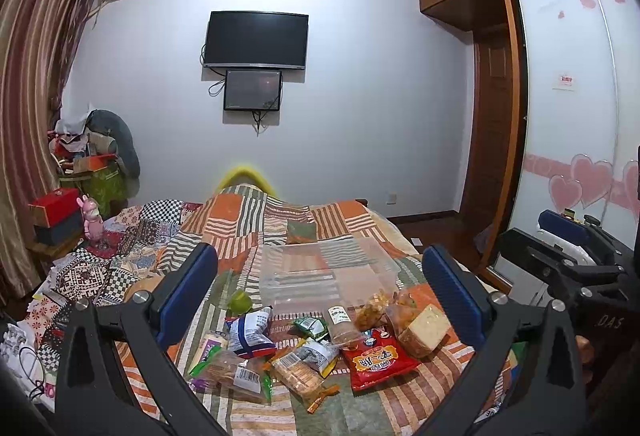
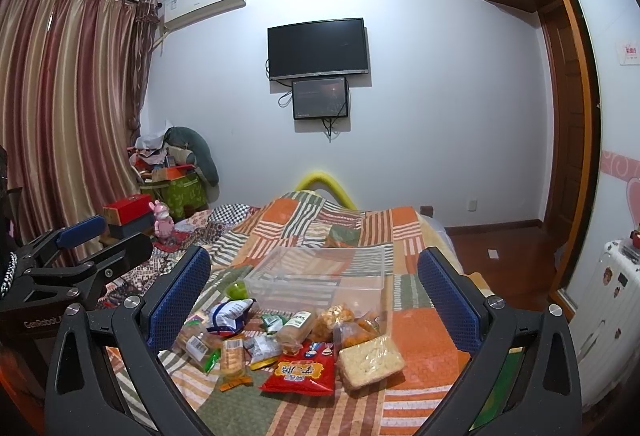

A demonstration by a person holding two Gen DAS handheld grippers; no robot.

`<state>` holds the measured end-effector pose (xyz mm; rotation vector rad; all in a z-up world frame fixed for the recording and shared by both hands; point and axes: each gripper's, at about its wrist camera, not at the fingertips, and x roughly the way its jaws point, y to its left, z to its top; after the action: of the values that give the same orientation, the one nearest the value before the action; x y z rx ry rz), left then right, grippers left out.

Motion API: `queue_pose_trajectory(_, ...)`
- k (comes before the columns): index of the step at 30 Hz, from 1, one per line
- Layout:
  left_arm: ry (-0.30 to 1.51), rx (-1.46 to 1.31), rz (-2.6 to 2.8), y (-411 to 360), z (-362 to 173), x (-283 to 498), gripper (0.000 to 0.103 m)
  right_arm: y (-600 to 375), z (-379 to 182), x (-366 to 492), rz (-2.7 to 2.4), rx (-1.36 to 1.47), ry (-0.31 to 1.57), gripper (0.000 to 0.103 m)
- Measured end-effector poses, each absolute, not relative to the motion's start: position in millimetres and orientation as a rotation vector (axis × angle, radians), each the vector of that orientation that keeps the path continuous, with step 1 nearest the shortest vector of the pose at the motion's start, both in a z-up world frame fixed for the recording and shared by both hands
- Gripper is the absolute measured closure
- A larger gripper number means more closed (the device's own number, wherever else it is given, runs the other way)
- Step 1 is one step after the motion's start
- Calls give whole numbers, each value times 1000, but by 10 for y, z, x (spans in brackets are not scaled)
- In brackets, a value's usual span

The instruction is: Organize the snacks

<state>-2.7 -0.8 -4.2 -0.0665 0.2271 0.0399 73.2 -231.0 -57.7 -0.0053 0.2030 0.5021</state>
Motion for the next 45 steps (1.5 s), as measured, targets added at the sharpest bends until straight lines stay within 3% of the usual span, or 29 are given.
queue_pose_trajectory(45,210,-67,35,40,-52,-42,0,-2258,-574,715,513,-14,180,0)
